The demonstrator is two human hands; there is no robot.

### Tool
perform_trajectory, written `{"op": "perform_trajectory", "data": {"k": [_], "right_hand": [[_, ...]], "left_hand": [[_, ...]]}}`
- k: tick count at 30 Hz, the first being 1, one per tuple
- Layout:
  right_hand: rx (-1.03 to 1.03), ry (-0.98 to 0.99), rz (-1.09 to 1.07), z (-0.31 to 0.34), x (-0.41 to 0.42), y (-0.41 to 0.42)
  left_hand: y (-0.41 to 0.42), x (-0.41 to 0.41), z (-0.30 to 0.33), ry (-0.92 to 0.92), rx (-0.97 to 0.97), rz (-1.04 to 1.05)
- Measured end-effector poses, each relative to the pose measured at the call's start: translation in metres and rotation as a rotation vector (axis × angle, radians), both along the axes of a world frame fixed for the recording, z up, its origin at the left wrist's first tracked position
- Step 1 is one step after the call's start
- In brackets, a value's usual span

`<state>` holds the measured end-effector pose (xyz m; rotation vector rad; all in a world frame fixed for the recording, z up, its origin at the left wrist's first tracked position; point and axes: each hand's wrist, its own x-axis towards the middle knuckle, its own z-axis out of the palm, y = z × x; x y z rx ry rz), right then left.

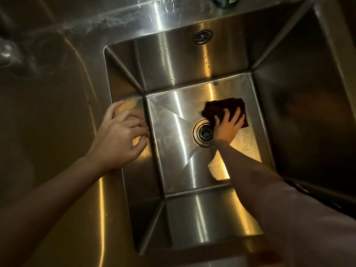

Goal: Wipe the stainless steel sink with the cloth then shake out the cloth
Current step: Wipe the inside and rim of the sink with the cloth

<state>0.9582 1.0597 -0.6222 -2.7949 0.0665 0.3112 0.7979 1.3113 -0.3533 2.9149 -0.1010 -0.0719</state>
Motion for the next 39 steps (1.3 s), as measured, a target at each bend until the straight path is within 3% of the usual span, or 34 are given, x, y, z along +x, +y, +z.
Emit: {"op": "perform_trajectory", "data": {"k": [5,8,14,19,23,29,33,37,39], "right_hand": [[-0.011,0.01,0.218,0.001,0.047,-0.025],[-0.013,-0.019,0.24,0.002,0.074,-0.038],[-0.038,-0.071,-0.248,-0.011,0.018,-0.017],[0.121,-0.017,-0.618,-0.001,-0.049,0.027],[0.06,-0.069,-0.598,-0.003,-0.066,0.031],[0.104,-0.069,-0.477,-0.008,-0.02,-0.041],[0.046,-0.128,-0.663,-0.014,-0.024,-0.059],[0.043,-0.137,-0.889,-0.009,-0.064,-0.017],[0.141,-0.075,-0.943,-0.002,-0.078,0.007]], "left_hand": [[0.0,0.0,0.0,0.009,0.008,0.001],[0.0,0.0,0.0,0.005,0.013,-0.001],[-0.001,0.0,0.001,-0.002,0.006,-0.008],[-0.001,0.0,0.001,-0.013,-0.003,-0.019],[-0.003,-0.001,0.003,-0.006,-0.015,-0.039],[-0.002,0.0,0.003,-0.004,-0.023,-0.051],[-0.001,0.0,0.001,0.01,-0.014,-0.059],[-0.001,-0.001,0.002,0.027,-0.009,-0.071],[-0.001,0.0,0.003,0.034,-0.007,-0.07]]}}
